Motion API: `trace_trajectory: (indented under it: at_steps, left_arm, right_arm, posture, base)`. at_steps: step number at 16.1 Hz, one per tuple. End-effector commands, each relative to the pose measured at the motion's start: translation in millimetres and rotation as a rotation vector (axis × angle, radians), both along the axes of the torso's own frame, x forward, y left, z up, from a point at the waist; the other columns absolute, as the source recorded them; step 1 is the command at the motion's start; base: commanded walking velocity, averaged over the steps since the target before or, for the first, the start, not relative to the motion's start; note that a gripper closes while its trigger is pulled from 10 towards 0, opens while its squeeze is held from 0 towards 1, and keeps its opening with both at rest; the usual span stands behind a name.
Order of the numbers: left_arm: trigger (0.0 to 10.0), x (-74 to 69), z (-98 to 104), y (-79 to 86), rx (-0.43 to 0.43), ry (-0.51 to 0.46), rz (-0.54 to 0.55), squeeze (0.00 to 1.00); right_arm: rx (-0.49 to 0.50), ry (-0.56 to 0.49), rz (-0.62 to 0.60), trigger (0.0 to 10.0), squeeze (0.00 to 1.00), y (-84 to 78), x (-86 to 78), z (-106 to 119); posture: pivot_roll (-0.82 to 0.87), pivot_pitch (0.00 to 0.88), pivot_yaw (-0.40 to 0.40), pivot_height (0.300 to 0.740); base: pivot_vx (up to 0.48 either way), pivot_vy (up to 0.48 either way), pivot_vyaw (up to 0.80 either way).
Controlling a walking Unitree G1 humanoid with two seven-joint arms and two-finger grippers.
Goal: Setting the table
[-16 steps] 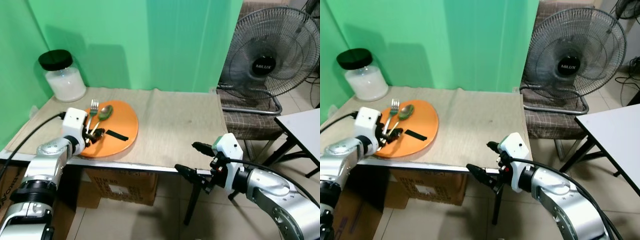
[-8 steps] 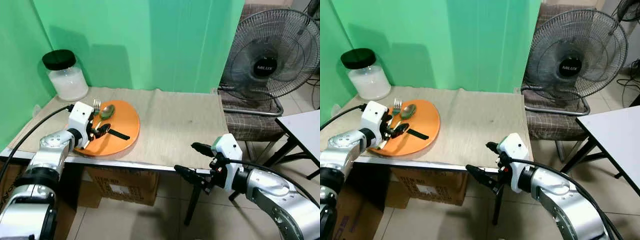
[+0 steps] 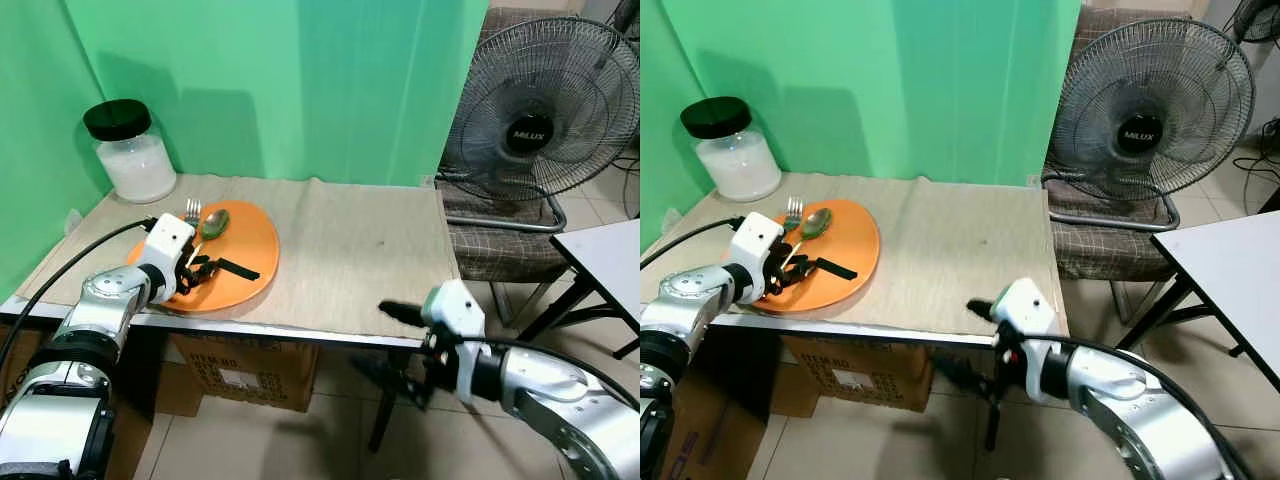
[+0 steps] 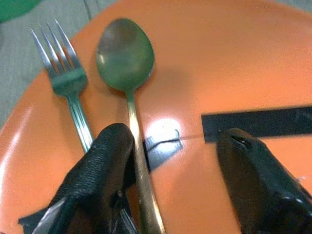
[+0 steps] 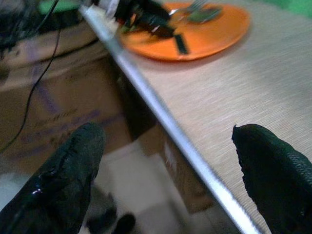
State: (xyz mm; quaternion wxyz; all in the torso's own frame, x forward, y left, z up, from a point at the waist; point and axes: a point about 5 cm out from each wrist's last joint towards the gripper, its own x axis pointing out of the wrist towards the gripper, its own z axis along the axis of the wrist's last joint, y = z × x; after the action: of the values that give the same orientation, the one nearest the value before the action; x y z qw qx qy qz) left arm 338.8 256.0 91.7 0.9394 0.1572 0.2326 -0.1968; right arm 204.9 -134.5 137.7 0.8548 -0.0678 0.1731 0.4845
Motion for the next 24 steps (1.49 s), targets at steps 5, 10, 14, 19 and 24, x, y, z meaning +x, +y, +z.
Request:
trace_trajectory:
  at_steps: [5, 10, 14, 19, 24]
  left_arm:
    - [0.0, 2.5, 5, 8.7, 0.024, 0.023, 0.027, 0.00]
    - [0.0, 3.4, 5, 9.7, 0.014, 0.022, 0.038, 0.00]
    - [0.0, 3.9, 5, 9.1, 0.005, 0.017, 0.043, 0.00]
    - [0.0, 4.8, 7, 9.1, -0.007, 0.007, 0.052, 0.00]
    - [0.0, 7.9, 10, 1.8, -0.065, -0.032, 0.057, 0.00]
  right_arm:
    - [-0.015, 0.027, 0.051, 10.0, 0.00, -4.3, -2.5, 3]
    - [-0.021, 0.070, 0.097, 10.0, 0.00, -4.3, -9.3, 1]
    - [-0.016, 0.082, 0.102, 10.0, 0.00, -2.7, -11.1, 0]
    - [-0.016, 0.086, 0.107, 10.0, 0.00, -1.9, -11.5, -1]
    - [-0.020, 0.083, 0.106, 10.0, 0.00, -2.2, -9.4, -1]
  posture:
    - [-0.17, 0.002, 0.029, 0.740]
    - [-0.17, 0.001, 0.031, 0.740]
    - [-0.17, 0.004, 0.032, 0.740]
    - [-0.16, 0.005, 0.031, 0.740]
    - [-0.16, 0.007, 0.029, 0.740]
  base:
    - [0.000, 0.000, 0.00]
    - [0.000, 0.000, 0.00]
    - [0.000, 0.000, 0.00]
    - [0.000, 0.000, 0.00]
    - [0.000, 0.000, 0.00]
